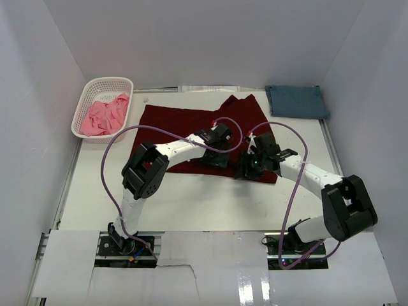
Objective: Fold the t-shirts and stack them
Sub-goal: Fold the flattened tshirt in 1/3 of the way
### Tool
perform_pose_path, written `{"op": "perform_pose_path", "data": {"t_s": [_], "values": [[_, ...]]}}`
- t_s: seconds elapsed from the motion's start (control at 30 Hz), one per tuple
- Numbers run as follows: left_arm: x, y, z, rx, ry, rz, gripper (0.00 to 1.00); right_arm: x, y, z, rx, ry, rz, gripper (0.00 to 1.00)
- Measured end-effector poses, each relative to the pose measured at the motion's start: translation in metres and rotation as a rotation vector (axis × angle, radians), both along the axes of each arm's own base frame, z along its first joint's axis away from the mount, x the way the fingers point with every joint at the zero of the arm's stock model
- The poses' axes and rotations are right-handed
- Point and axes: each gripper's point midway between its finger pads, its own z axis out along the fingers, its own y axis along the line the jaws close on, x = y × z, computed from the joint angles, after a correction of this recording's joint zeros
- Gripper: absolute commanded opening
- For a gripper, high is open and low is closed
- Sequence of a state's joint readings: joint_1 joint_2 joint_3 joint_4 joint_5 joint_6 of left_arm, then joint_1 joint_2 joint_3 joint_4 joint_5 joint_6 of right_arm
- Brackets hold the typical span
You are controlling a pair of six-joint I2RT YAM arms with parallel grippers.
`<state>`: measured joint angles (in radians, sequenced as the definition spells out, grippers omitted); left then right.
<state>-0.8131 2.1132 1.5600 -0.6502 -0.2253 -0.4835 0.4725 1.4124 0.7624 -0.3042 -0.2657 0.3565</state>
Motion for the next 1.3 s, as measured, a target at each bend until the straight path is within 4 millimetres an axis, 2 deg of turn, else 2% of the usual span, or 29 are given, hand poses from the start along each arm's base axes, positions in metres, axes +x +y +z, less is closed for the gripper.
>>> {"op": "perform_pose_path", "data": {"t_s": [0.17, 0.27, 0.37, 0.5, 0.73, 0.8, 0.83, 0.9, 0.93, 0.97, 1.13, 1.3], "values": [[0.000, 0.000, 0.000, 0.000, 0.000, 0.000, 0.98, 0.034, 0.011, 0.044, 0.020, -0.115, -0.008, 0.50], [0.000, 0.000, 0.000, 0.000, 0.000, 0.001, 0.98, 0.056, 0.013, 0.061, -0.005, -0.184, -0.005, 0.53], [0.000, 0.000, 0.000, 0.000, 0.000, 0.000, 0.98, 0.075, 0.011, 0.060, -0.056, -0.210, -0.007, 0.53], [0.000, 0.000, 0.000, -0.001, -0.001, 0.000, 0.98, 0.089, 0.004, 0.041, -0.124, -0.190, -0.003, 0.53], [0.000, 0.000, 0.000, -0.003, -0.004, 0.000, 0.98, 0.095, -0.006, 0.005, -0.193, -0.111, 0.036, 0.54], [0.000, 0.000, 0.000, -0.003, -0.005, 0.000, 0.98, 0.093, -0.006, -0.001, -0.200, -0.094, 0.052, 0.47], [0.000, 0.000, 0.000, -0.003, -0.006, 0.000, 0.98, 0.092, -0.006, -0.002, -0.199, -0.090, 0.060, 0.38], [0.000, 0.000, 0.000, -0.003, -0.007, 0.000, 0.98, 0.091, -0.005, -0.003, -0.195, -0.086, 0.072, 0.30], [0.000, 0.000, 0.000, -0.004, -0.008, 0.000, 0.98, 0.091, -0.004, -0.003, -0.192, -0.085, 0.073, 0.23], [0.000, 0.000, 0.000, -0.004, -0.008, 0.000, 0.98, 0.090, -0.004, -0.002, -0.190, -0.085, 0.077, 0.08], [0.000, 0.000, 0.000, -0.004, -0.008, 0.000, 0.98, 0.086, -0.003, 0.001, -0.177, -0.074, 0.084, 0.08], [0.000, 0.000, 0.000, -0.004, -0.008, -0.001, 0.98, 0.078, -0.006, 0.018, -0.148, -0.131, 0.080, 0.08]]}}
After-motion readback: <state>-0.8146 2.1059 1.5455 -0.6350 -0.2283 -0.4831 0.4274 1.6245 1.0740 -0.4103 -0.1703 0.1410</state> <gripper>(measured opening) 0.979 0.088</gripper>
